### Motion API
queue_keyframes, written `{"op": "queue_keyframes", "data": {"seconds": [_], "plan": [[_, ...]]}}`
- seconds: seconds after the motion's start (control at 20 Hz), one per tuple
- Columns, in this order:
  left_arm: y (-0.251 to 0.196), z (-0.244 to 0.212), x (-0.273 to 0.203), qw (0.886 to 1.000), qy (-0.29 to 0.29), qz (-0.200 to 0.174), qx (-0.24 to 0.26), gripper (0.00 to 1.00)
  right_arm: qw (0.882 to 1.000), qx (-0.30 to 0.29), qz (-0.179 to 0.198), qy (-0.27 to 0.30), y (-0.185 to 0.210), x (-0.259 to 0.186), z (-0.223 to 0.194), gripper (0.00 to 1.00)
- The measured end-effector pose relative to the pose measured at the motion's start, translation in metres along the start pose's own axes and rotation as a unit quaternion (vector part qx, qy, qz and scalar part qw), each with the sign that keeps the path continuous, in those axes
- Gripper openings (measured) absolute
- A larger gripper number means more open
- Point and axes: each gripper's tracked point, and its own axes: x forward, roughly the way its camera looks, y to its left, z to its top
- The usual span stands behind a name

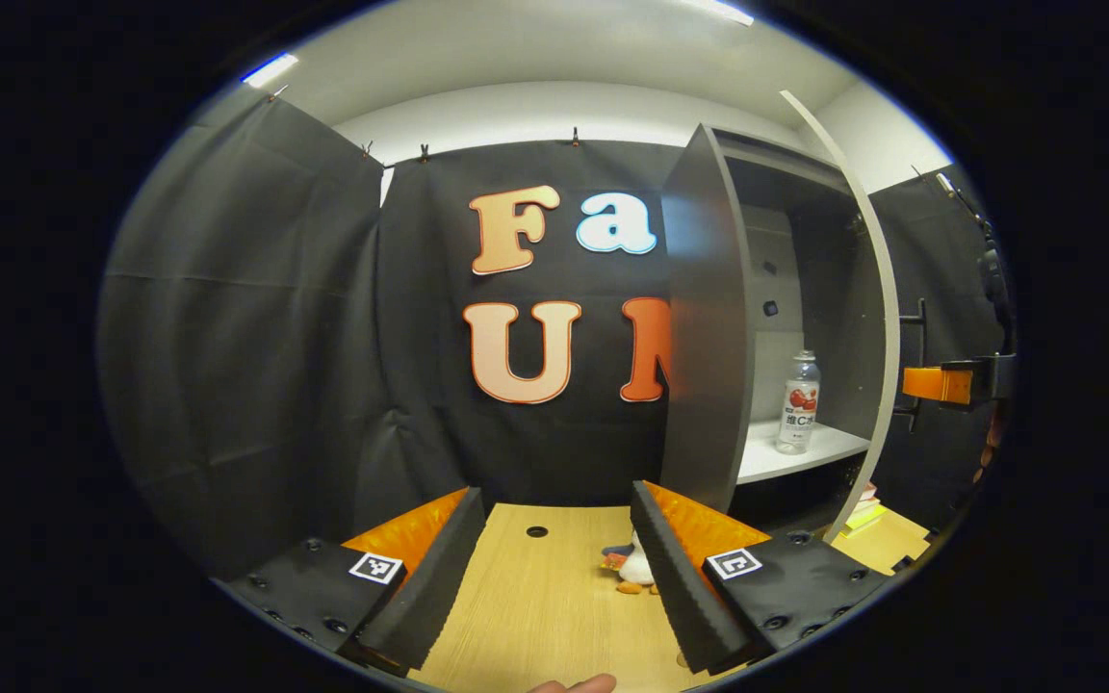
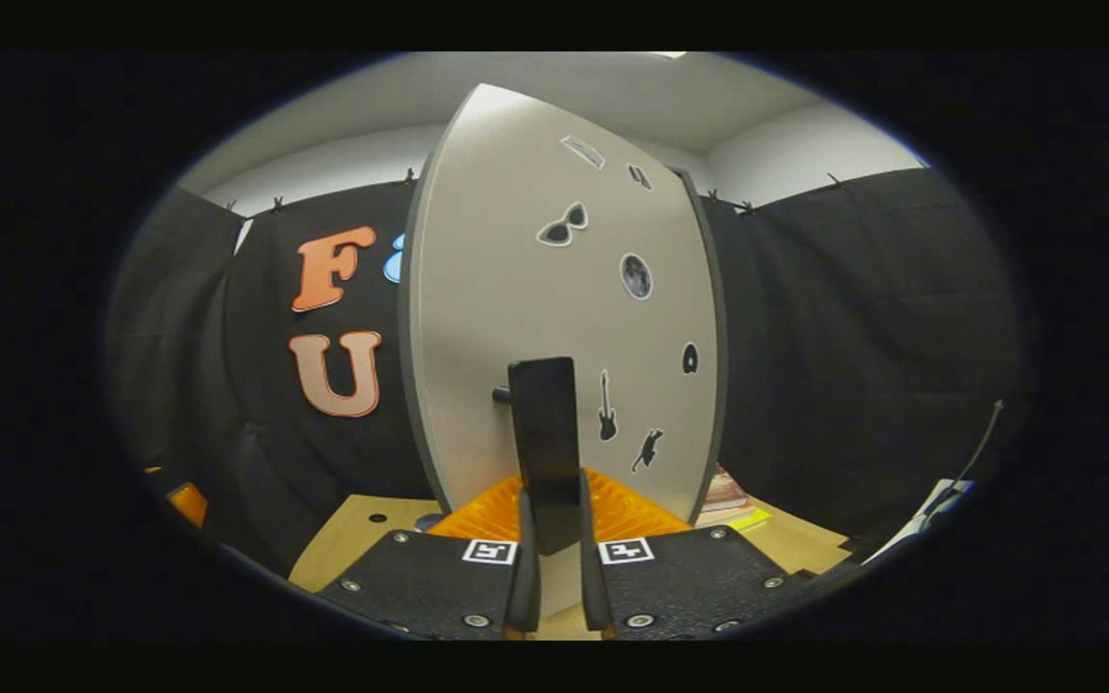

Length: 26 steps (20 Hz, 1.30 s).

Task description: Open the cabinet door with the right hand, grasp the bottle in the cabinet with the left hand and place it on the coaster, then close the cabinet door with the right hand.

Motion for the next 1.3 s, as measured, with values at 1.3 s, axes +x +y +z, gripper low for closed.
{"op": "queue_keyframes", "data": {"seconds": [1.3], "plan": [[-0.220, 0.032, -0.051, 0.999, -0.016, -0.019, -0.021, 0.99, 0.999, 0.003, 0.033, -0.005, -0.267, -0.065, 0.007, 0.00]]}}
